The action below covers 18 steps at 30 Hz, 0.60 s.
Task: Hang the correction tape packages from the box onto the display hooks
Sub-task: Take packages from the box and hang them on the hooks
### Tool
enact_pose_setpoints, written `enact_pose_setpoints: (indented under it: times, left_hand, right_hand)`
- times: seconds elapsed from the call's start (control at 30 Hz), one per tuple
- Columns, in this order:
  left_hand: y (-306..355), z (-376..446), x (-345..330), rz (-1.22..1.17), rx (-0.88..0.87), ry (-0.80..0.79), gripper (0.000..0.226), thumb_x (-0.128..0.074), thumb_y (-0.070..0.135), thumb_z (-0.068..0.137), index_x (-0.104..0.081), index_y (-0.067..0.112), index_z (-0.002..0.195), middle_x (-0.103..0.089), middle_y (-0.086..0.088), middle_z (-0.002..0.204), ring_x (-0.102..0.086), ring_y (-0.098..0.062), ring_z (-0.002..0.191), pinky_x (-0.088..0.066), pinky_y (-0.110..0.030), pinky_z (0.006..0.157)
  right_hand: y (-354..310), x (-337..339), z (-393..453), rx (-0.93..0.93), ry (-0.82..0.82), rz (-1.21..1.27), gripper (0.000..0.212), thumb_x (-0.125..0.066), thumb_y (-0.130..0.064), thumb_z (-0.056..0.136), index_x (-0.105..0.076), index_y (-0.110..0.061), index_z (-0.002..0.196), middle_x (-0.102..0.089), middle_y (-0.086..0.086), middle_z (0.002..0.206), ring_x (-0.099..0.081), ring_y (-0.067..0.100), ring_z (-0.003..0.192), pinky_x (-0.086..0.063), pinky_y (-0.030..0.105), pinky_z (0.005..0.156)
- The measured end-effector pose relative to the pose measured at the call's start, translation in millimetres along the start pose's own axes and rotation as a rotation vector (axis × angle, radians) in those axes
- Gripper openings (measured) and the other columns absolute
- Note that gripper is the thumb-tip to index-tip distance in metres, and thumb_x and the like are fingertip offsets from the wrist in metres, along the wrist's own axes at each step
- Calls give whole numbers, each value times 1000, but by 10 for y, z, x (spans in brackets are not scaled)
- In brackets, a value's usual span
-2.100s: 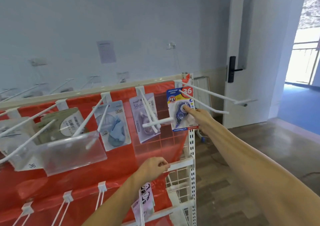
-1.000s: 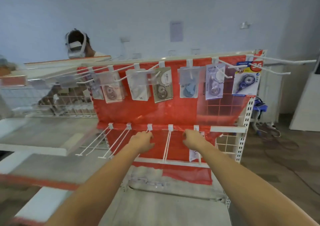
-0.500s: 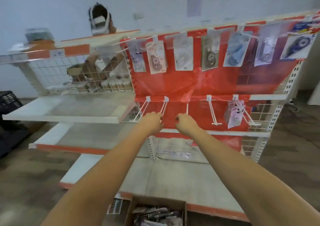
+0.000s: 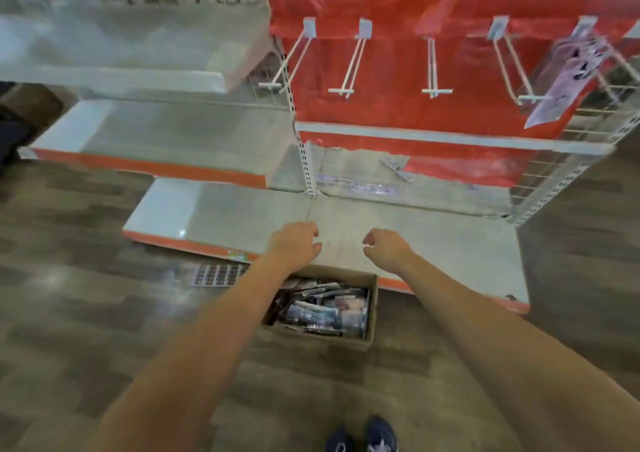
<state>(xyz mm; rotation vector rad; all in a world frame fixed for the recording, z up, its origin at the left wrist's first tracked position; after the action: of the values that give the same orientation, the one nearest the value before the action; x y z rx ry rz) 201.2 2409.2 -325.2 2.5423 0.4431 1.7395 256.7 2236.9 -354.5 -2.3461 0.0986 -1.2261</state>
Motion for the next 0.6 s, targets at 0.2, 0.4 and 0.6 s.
enact_pose_setpoints:
  times: [0.2, 0.4, 0.6]
  left_hand:
    - [-582, 416, -1316, -18, 79, -106, 31, -48, 31, 96, -54, 14, 121, -61, -9, 120, -57, -27, 110, -47, -40, 94]
    - [-1154, 982, -2706, -19, 139, -175, 29, -47, 31, 97, -53, 15, 120, -58, -8, 120, -55, -25, 110, -46, -38, 91]
    - [-1546, 1470, -3712, 125, 137, -200, 28, -57, 22, 92, -55, 23, 120, -56, -3, 125, -54, -20, 111, -47, -36, 94]
  right_hand:
    - [548, -1141, 572, -20, -146, -69, 31, -45, -17, 96, -57, -3, 121, -57, 14, 128, -53, 29, 117, -42, 30, 95]
    - [1043, -2376, 1382, -45, -252, -56, 31, -50, -20, 95, -59, -6, 121, -60, 13, 123, -55, 29, 115, -43, 31, 93]
    - [1417, -3547, 2188, 8, -283, -31, 19, -54, -19, 94, -62, -13, 110, -62, 6, 108, -59, 19, 98, -49, 31, 88]
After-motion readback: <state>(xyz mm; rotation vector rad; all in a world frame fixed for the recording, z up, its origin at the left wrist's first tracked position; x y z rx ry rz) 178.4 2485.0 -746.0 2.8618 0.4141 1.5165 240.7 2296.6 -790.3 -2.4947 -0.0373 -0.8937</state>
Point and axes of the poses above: each hand's wrist, its own z-axis towards the middle knuckle, its own x-axis out of the back of the hand, y = z × x, the point moved 4 cm from there along z, towards the middle knuckle
